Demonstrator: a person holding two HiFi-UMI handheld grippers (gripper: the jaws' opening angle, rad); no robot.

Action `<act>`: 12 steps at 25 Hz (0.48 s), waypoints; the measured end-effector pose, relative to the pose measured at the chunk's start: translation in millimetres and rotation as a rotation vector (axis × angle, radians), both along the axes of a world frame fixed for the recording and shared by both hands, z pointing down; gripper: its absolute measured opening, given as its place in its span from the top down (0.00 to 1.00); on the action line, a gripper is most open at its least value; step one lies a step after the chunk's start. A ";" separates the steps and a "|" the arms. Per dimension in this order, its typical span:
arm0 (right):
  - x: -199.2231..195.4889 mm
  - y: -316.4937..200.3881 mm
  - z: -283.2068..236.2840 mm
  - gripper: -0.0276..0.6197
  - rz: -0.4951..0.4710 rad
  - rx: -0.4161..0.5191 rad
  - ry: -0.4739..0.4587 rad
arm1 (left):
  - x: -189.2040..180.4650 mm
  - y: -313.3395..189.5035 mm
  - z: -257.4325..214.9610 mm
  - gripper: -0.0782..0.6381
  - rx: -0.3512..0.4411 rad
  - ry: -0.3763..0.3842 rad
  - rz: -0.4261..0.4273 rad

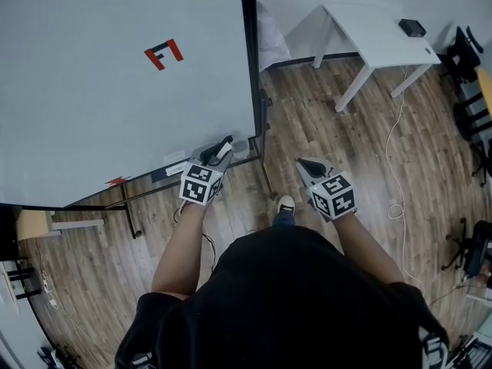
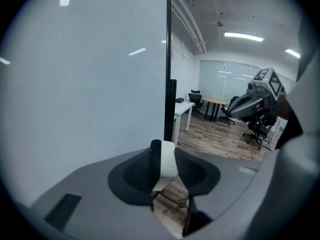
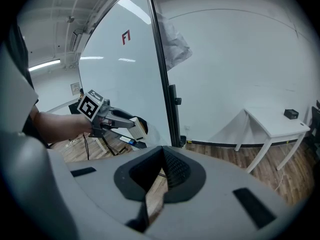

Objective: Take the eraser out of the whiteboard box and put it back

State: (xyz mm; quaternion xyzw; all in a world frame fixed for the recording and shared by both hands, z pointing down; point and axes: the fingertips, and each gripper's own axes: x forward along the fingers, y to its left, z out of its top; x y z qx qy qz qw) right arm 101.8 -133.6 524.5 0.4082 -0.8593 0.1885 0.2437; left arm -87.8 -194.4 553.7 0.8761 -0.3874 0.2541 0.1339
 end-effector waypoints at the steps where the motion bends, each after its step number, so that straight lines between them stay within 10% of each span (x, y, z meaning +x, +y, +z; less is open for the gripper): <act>1: -1.0 1.0 -0.9 0.97 -0.001 0.002 0.000 | -2.3 2.6 0.4 0.68 -0.002 0.001 -0.003; 12: -13.1 13.2 -7.7 0.97 -0.006 0.018 -0.003 | -31.2 33.1 4.6 0.68 -0.017 -0.019 -0.030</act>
